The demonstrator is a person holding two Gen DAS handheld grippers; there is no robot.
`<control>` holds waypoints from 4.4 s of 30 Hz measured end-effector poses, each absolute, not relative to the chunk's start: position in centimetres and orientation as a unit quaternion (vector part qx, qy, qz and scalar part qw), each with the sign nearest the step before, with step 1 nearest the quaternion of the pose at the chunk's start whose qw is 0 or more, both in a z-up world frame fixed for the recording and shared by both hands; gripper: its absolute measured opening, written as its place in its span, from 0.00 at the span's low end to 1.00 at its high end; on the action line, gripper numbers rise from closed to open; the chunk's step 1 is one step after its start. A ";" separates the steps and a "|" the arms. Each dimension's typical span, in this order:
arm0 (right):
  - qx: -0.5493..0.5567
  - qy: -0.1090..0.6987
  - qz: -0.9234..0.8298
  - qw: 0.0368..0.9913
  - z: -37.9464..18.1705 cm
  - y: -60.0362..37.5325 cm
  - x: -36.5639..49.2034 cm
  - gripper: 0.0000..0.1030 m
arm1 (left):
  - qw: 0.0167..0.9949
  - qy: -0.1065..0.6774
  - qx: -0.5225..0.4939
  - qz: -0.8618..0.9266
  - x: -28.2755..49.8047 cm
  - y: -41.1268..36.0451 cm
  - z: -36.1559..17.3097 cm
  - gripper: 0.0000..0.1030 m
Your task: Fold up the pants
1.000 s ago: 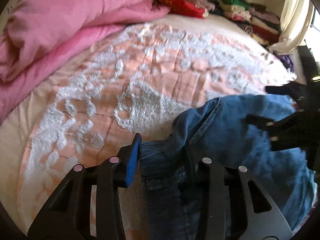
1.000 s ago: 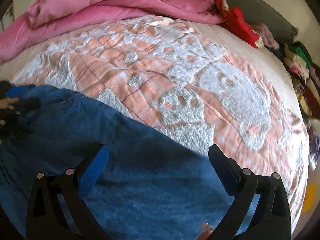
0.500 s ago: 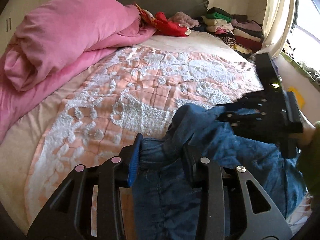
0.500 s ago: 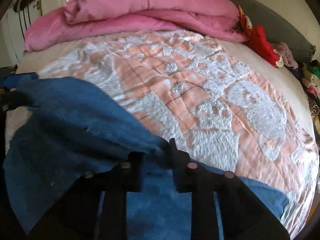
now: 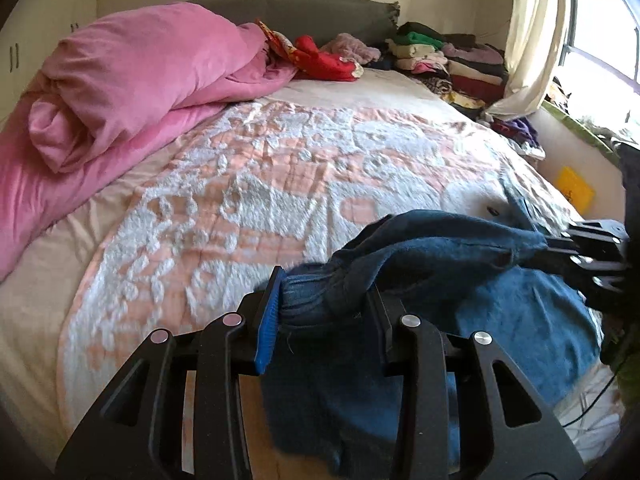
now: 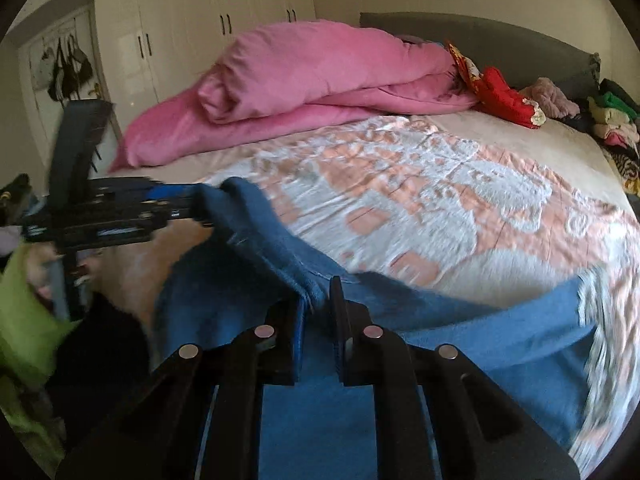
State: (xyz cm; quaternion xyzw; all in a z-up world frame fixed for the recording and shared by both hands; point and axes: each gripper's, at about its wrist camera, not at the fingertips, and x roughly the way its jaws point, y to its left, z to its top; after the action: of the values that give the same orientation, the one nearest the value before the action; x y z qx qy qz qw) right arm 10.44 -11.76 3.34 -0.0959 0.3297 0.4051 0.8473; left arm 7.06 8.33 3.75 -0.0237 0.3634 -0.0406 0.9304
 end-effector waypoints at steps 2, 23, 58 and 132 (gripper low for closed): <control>-0.088 0.332 0.417 0.841 3.3 -12.2 8.0 0.09 | 0.929 0.367 -0.018 -0.044 6.0 8.1 3.6 0.28; -0.121 0.436 0.407 0.793 -4.8 -8.7 0.7 0.11 | 0.897 0.440 -0.028 -0.036 -1.5 11.0 -0.3 0.42; -0.027 0.456 0.343 0.821 -4.1 -11.9 3.9 0.63 | 0.885 0.458 -0.004 -0.084 1.3 4.3 -1.1 0.45; 0.160 0.381 0.101 0.905 4.7 -37.1 7.0 0.09 | 0.860 0.422 0.062 -0.278 4.0 -10.2 -1.4 0.01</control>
State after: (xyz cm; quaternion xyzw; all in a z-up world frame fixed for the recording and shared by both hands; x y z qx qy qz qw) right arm 7.02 -37.07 4.67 0.1602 0.3808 0.1007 0.9051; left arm 4.01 -10.20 -1.40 0.0621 0.4223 -0.2783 0.8604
